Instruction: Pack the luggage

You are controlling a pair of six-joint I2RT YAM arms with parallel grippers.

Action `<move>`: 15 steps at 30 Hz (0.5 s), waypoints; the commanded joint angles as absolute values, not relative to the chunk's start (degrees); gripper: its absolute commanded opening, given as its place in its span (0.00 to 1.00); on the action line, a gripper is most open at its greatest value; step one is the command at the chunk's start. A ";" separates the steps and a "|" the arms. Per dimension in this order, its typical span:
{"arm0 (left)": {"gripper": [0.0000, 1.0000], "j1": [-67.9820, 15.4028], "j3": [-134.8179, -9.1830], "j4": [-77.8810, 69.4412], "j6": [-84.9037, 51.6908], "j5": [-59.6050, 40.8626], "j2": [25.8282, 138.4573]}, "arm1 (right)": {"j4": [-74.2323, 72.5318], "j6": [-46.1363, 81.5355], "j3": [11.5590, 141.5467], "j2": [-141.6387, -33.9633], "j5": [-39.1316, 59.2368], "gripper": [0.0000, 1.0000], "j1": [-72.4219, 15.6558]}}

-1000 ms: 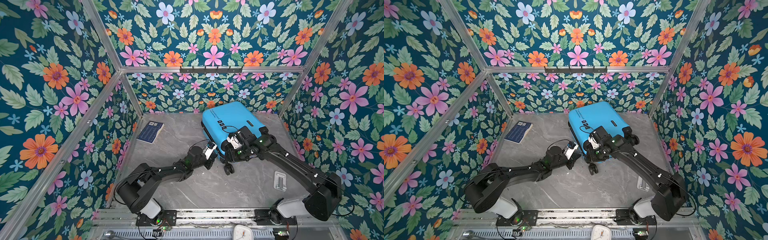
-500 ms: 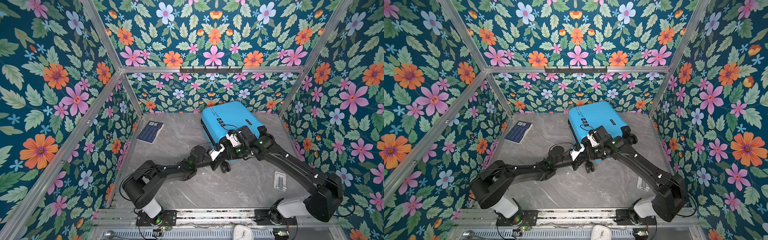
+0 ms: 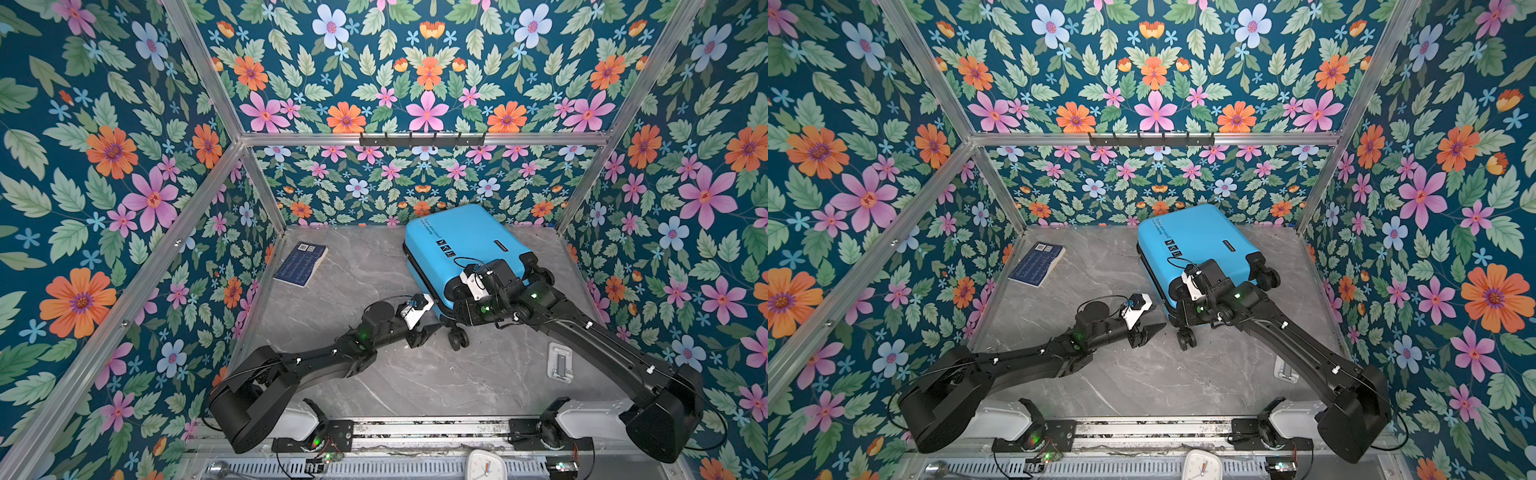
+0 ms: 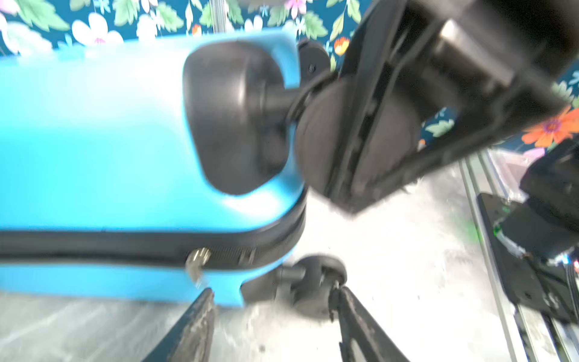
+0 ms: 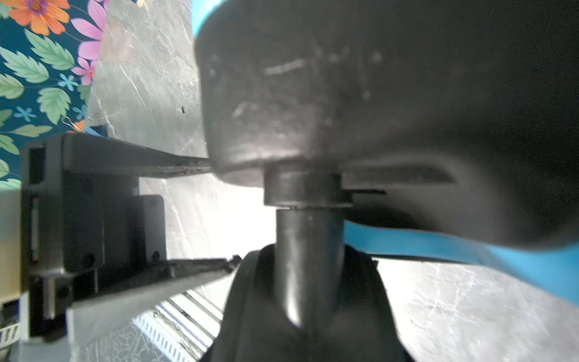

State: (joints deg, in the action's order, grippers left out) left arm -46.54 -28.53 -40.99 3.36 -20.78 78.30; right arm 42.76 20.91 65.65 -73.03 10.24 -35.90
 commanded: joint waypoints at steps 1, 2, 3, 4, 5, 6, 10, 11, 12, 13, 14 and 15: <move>0.63 -46.43 -27.23 -40.73 4.04 -19.62 78.16 | 40.69 20.66 65.11 -70.33 8.11 0.00 -35.86; 0.63 -46.41 -27.08 -41.30 3.96 -20.14 78.88 | 41.00 20.66 64.68 -69.62 7.76 0.00 -35.84; 0.62 -46.41 -27.09 -41.96 3.96 -20.21 79.60 | 41.15 20.77 64.34 -69.13 7.57 0.00 -35.79; 0.62 -46.35 -27.16 -42.79 4.02 -20.13 80.66 | 41.38 20.82 63.96 -68.57 7.41 0.00 -35.79; 0.61 -46.20 -27.16 -44.03 4.17 -20.28 81.85 | 41.48 20.96 63.58 -68.05 7.38 0.00 -35.76; 0.61 -46.00 -27.39 -44.99 4.22 -20.67 82.90 | 41.63 21.04 63.33 -67.71 7.34 0.00 -35.76; 0.59 -45.32 -29.98 -48.36 4.21 -24.31 87.82 | 42.76 21.16 62.46 -66.29 6.78 0.00 -35.67; 0.59 -45.19 -30.87 -48.98 4.22 -25.28 89.03 | 42.88 21.13 62.24 -65.94 6.60 0.00 -35.69; 0.59 -45.12 -31.56 -49.53 4.22 -26.00 90.10 | 43.13 21.15 62.14 -65.73 6.47 0.00 -35.55; 0.59 -45.07 -32.58 -50.18 4.22 -26.63 91.28 | 43.36 21.13 61.97 -65.50 6.33 0.00 -35.56; 0.59 -44.94 -33.28 -50.78 4.15 -27.24 92.50 | 43.57 21.14 61.80 -65.32 6.17 0.00 -35.51; 0.59 -44.83 -33.89 -51.40 3.98 -27.61 93.49 | 43.77 21.16 61.71 -65.11 6.08 0.00 -35.51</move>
State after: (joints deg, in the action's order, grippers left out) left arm -45.10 -32.62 -47.03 3.51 -24.51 91.77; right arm 46.06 20.32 61.45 -65.98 8.29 -35.59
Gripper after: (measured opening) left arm 0.594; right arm 0.413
